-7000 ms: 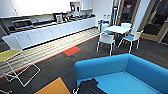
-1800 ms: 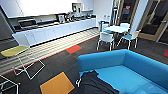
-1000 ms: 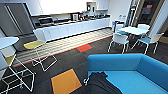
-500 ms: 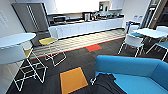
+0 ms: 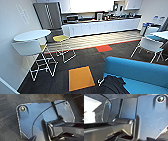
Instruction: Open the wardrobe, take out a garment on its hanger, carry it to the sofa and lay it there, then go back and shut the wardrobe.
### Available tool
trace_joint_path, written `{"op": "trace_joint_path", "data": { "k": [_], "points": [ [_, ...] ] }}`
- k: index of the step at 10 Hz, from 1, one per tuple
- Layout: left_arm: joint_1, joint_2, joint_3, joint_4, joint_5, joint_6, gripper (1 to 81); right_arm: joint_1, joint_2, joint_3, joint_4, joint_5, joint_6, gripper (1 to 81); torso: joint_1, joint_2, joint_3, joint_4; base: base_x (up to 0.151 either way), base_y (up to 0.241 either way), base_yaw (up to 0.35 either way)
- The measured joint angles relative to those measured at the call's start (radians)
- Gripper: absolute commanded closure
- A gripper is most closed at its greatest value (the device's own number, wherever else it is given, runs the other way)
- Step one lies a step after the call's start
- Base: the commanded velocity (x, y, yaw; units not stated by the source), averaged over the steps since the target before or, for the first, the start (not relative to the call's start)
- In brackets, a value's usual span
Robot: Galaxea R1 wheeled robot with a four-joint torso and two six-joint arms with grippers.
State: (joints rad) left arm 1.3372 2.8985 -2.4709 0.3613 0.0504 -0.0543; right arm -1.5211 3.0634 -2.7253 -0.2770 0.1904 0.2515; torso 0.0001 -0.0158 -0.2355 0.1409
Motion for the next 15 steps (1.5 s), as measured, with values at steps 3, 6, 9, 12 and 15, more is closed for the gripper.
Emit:
{"op": "trace_joint_path", "data": {
  "k": [3,6,9,12,15],
  "points": [
    [0.0,0.015,-0.022,-0.004,0.0,-0.001,1.0,-0.003,0.001,-0.001,0.0,0.0,-0.005,1.0,0.0,0.0,0.0,0.0,0.0,0.0,0.328],
    [0.0,0.015,-0.024,-0.006,0.0,-0.002,1.0,-0.003,0.001,-0.001,0.0,0.0,-0.008,1.0,0.0,0.0,0.0,0.0,0.0,0.0,0.328],
    [0.0,0.016,-0.024,-0.007,0.0,-0.002,1.0,-0.003,0.001,-0.001,0.0,0.0,-0.008,1.0,0.0,0.0,0.0,0.0,0.0,0.0,0.328],
    [0.0,0.016,-0.024,-0.007,0.001,-0.002,1.0,-0.004,0.001,-0.001,0.003,0.0,-0.008,1.0,0.0,0.0,0.004,0.0,0.0,0.0,0.328],
    [0.003,0.016,-0.024,-0.007,0.0,-0.001,1.0,-0.008,0.001,-0.001,0.003,0.0,-0.007,1.0,0.0,0.0,0.042,0.0,0.0,0.0,0.328]
  ]
}}
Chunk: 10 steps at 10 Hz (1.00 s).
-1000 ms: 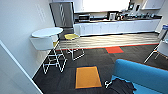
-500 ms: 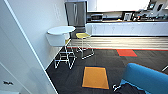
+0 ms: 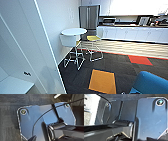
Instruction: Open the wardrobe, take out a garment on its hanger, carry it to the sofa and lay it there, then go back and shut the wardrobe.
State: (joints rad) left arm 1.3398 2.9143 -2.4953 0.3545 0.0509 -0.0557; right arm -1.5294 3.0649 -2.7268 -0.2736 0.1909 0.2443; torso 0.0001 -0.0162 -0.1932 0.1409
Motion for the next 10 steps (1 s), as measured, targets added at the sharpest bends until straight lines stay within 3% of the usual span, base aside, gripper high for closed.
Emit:
{"op": "trace_joint_path", "data": {
  "k": [10],
  "points": [
    [0.022,0.006,0.0,0.001,0.0,0.001,1.0,-0.002,0.001,-0.002,0.001,-0.003,0.0,1.0,0.0,0.0,0.005,0.0,0.0,0.0,0.328]
  ]
}}
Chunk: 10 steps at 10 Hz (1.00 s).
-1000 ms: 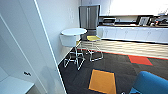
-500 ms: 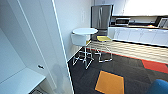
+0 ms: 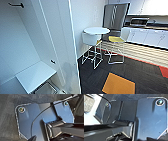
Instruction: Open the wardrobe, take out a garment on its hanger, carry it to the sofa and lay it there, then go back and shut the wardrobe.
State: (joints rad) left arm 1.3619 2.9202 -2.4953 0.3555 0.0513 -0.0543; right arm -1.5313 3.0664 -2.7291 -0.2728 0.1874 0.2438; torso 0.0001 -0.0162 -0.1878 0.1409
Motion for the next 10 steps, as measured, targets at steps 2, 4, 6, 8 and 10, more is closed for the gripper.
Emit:
{"op": "trace_joint_path", "data": {
  "k": [2,4,6,8,10],
  "points": [
    [-0.005,-0.001,0.0,0.0,-0.005,0.0,1.0,0.004,0.0,0.0,0.0,0.001,0.0,1.0,0.0,0.0,0.0,0.0,0.0,0.0,0.328],
    [0.0,0.002,0.0,0.0,-0.003,0.0,1.0,0.002,0.001,-0.001,0.0,0.0,0.0,1.0,0.0,0.0,0.0,0.0,0.0,0.0,0.328],
    [0.005,0.003,0.0,0.0,0.0,0.0,1.0,-0.001,0.001,-0.001,0.0,-0.001,0.0,1.0,0.0,0.0,0.02,0.0,0.0,0.0,0.328],
    [0.009,0.003,0.0,0.0,-0.002,0.0,1.0,0.002,0.003,-0.001,0.001,0.0,0.0,1.0,0.0,0.0,0.058,0.0,0.0,0.0,0.328],
    [0.013,0.003,0.0,0.0,0.001,0.0,1.0,-0.004,0.005,-0.001,0.0,-0.004,0.0,1.0,-0.001,-0.001,0.066,0.0,0.0,0.0,0.328]
  ]
}}
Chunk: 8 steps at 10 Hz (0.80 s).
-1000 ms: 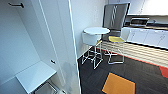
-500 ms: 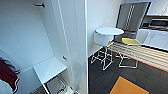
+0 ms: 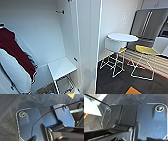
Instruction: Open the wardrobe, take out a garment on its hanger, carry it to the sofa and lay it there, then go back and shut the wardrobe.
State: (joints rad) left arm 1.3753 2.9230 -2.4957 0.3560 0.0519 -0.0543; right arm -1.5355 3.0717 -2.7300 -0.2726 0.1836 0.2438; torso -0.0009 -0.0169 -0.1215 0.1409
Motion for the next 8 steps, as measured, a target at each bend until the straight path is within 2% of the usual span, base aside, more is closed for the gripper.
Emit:
{"op": "trace_joint_path", "data": {
  "k": [3,6,8],
  "points": [
    [0.001,0.006,0.0,0.0,0.001,0.0,1.0,-0.002,0.0,0.0,0.0,0.0,0.0,1.0,0.0,0.0,0.002,0.0,0.0,0.0,0.328],
    [0.004,0.008,-0.001,0.0,0.001,0.0,1.0,-0.004,0.001,0.0,0.0,0.0,0.0,1.0,0.0,0.0,0.066,0.0,0.0,0.0,0.328],
    [0.012,0.008,-0.001,0.0,0.004,0.0,1.0,-0.009,0.001,0.0,0.0,0.0,0.0,1.0,0.0,-0.001,0.086,0.0,0.0,0.0,0.328]
  ]
}}
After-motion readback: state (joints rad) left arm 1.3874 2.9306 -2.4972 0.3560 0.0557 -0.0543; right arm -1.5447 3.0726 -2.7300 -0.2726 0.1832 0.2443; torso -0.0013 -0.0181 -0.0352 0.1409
